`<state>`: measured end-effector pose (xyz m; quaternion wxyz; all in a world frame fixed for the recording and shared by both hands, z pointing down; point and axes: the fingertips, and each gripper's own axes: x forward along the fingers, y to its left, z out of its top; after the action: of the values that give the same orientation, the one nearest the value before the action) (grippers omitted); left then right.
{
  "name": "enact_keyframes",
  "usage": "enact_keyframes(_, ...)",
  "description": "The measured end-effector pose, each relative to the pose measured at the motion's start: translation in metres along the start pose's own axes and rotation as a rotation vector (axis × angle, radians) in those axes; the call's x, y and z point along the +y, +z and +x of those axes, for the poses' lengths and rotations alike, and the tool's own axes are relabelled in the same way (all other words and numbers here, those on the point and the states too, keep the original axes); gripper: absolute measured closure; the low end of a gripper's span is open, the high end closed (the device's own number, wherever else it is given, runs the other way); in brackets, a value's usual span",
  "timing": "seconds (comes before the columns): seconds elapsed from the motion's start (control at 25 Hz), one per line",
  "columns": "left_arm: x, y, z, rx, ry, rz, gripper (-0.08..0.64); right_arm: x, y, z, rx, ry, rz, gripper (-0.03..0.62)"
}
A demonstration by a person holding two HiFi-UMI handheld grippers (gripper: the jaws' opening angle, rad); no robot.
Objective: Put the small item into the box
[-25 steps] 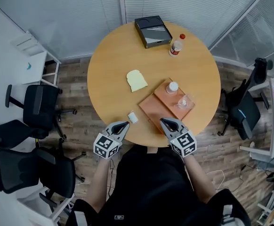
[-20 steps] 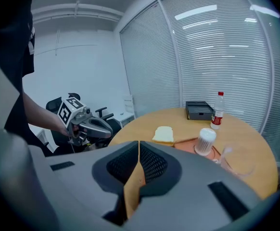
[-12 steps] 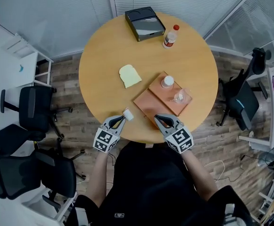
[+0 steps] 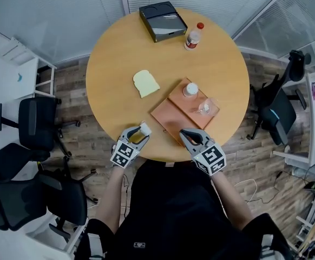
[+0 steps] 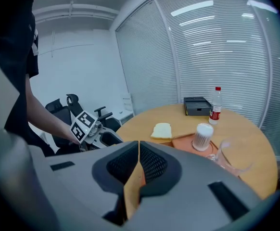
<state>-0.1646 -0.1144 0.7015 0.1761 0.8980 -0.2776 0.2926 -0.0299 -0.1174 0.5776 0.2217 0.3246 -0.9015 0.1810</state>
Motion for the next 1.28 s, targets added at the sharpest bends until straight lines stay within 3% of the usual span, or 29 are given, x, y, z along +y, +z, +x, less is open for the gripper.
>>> enact_keyframes(0.16, 0.006, -0.006, 0.008, 0.034, 0.016, 0.057, 0.3, 0.0, -0.004, -0.001, 0.013, 0.004, -0.003, 0.584)
enact_keyframes(0.6, 0.003, -0.011, 0.029, 0.09, -0.014, 0.067, 0.235, -0.007, -0.006, -0.001, 0.029, 0.004, -0.009, 0.584)
enact_keyframes(1.04, 0.005, -0.03, 0.036, 0.205, 0.037, 0.07, 0.232, -0.004, -0.011, -0.006, 0.045, -0.005, -0.025, 0.584)
enact_keyframes(1.28, 0.011, -0.037, 0.039, 0.221, 0.06, 0.043, 0.237, -0.005, -0.011, -0.007, 0.047, -0.011, -0.023, 0.584)
